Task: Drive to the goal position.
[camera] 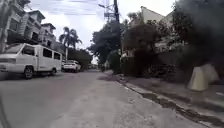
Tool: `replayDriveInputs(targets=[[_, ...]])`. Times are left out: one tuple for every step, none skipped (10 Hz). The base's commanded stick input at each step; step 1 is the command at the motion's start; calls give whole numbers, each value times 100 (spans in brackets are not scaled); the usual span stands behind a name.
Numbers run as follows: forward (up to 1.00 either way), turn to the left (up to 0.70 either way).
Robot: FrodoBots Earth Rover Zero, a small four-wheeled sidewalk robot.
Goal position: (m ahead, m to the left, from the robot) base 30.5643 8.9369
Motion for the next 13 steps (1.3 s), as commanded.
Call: replayDriveInputs(targets=[[70, 0], [70, 0], [70, 0], [70, 0], [70, 0], [70, 0], [70, 0], [70, 0], [70, 0], [70, -1], [70, -2], [70, -2], [70, 0]])
